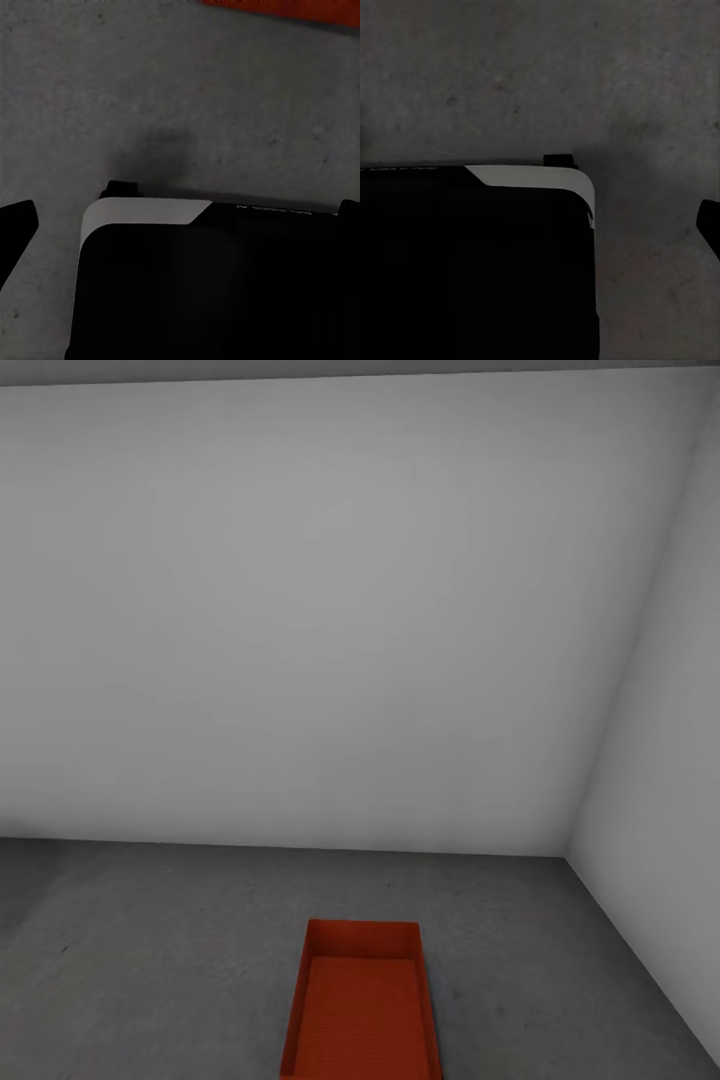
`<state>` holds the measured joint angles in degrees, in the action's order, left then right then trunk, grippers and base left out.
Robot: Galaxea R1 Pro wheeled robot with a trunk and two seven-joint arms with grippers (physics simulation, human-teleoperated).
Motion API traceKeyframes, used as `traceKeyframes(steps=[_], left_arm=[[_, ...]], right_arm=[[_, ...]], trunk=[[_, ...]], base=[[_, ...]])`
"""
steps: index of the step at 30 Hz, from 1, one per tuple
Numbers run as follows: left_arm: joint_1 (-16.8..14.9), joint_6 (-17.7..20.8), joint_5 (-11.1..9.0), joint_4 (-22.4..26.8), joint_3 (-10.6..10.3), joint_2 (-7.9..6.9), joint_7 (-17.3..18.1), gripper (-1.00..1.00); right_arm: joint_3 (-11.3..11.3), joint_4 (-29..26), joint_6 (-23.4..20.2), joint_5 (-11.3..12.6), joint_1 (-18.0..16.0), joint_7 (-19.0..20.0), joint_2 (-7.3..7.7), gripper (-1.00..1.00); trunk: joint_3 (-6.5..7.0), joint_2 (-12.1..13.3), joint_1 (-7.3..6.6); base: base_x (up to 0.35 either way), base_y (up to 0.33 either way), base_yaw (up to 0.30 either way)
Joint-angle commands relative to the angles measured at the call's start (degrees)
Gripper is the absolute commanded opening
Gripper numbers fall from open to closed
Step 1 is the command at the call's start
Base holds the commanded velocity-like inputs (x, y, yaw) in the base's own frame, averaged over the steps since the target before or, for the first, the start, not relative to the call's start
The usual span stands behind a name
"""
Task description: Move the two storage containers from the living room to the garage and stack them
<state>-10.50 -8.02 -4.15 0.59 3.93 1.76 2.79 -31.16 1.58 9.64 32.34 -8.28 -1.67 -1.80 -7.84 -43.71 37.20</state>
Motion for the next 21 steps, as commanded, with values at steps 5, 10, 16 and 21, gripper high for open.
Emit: traceKeyframes(steps=[5, 10, 16, 21], left_arm=[[-0.05, -0.15, -0.43, -0.07, 0.31, 0.00, 0.29, 1.00], [-0.05, -0.22, -0.36, -0.01, 0.34, -0.03, 0.32, 1.00], [-0.05, -0.24, -0.26, 0.07, 0.34, -0.09, 0.30, 1.00], [-0.05, -0.24, -0.18, 0.10, 0.37, -0.43, 0.29, 1.00]], right_arm=[[-0.41, 0.16, 0.35, 0.49, -0.07, -0.39, -0.05, 1.00], [-0.35, 0.17, 0.33, 0.53, -0.07, -0.65, -0.15, 1.00], [-0.38, 0.15, 0.30, 0.54, -0.07, -0.69, -0.28, 1.00], [-0.42, 0.14, 0.29, 0.54, -0.07, -0.70, -0.29, 1.00]], trunk=[[-0.09, -0.07, 0.01], [-0.09, -0.07, 0.01], [-0.09, -0.07, 0.01], [-0.09, -0.07, 0.01]], base=[[0.000, 0.000, 0.000], [0.000, 0.000, 0.000], [0.000, 0.000, 0.000], [0.000, 0.000, 0.000]])
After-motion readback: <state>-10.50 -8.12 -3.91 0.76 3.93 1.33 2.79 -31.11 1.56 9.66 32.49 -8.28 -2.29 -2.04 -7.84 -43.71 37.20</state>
